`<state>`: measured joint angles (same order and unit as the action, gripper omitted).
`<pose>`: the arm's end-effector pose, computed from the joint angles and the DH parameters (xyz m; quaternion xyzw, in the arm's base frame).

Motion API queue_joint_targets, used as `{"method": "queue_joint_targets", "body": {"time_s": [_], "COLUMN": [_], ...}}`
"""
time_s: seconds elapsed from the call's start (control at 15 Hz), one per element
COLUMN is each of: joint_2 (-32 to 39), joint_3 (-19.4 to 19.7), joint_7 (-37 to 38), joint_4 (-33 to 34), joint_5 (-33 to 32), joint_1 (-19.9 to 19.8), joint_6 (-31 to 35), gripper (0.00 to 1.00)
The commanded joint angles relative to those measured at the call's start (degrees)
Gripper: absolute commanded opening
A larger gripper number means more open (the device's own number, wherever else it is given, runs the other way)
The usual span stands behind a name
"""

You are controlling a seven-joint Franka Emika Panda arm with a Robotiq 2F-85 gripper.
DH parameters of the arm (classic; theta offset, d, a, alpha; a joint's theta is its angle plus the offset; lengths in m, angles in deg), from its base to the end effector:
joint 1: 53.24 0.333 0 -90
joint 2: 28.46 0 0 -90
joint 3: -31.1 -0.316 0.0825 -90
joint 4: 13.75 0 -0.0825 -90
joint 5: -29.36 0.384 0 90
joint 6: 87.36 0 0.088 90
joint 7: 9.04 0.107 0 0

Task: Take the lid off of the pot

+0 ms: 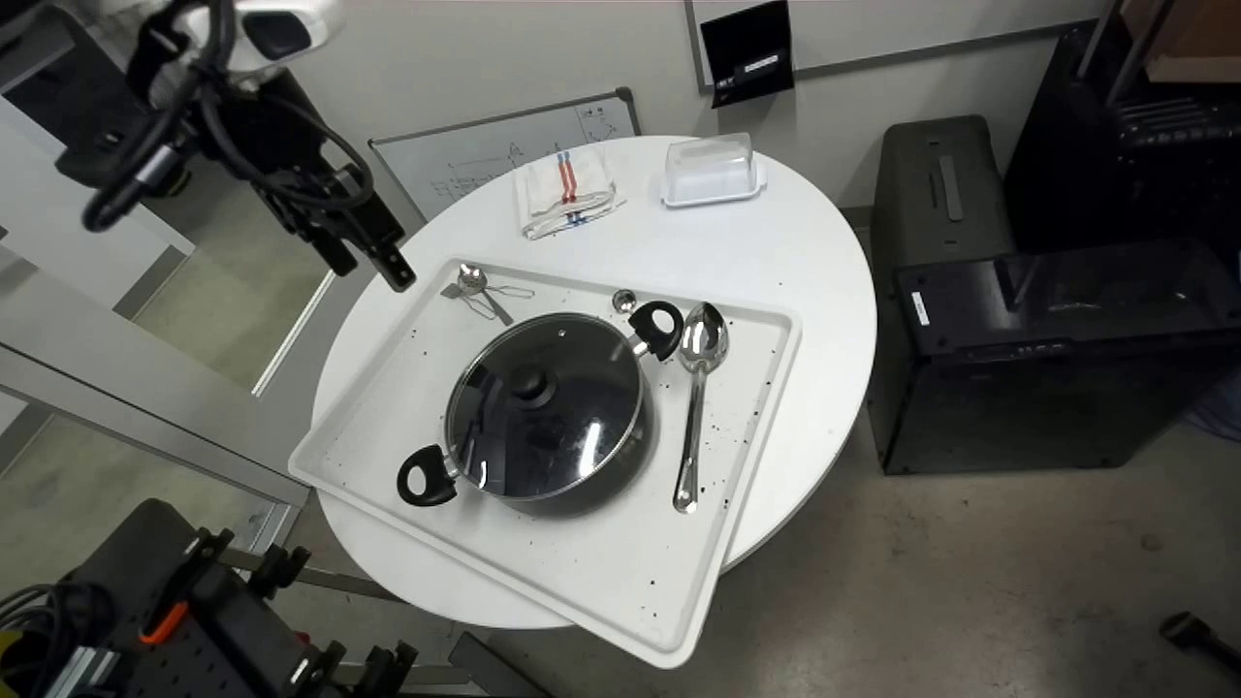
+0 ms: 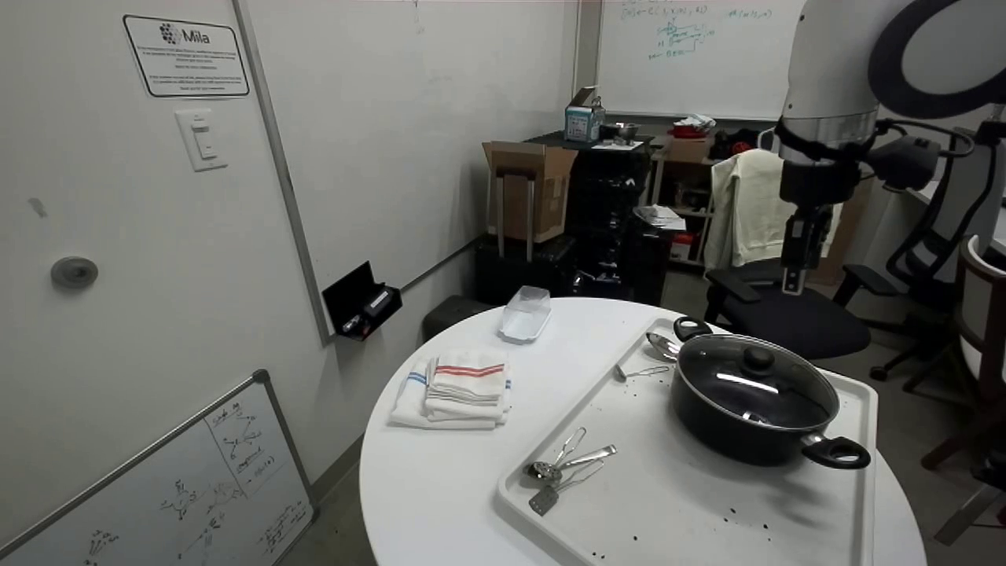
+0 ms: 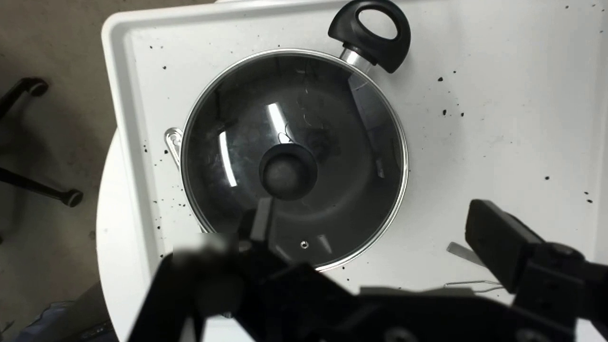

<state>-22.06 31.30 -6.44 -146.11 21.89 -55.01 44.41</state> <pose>0.5064 -0.0202 0.2867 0.9971 0.0065 -0.0606 0.0464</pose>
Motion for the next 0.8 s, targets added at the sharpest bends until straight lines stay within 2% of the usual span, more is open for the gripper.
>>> {"method": "queue_joint_targets", "body": {"time_s": [0.0,0.73], "joint_2": [6.1,17.0], "joint_3": [0.8,2.2], "joint_7": [-3.8,-6.2], "joint_4": [4.1,8.6], "joint_5": [2.3,3.6], "joint_1": [-0.7,-3.3], "joint_6": [2.0,4.6], "gripper": [1.00,1.00]}}
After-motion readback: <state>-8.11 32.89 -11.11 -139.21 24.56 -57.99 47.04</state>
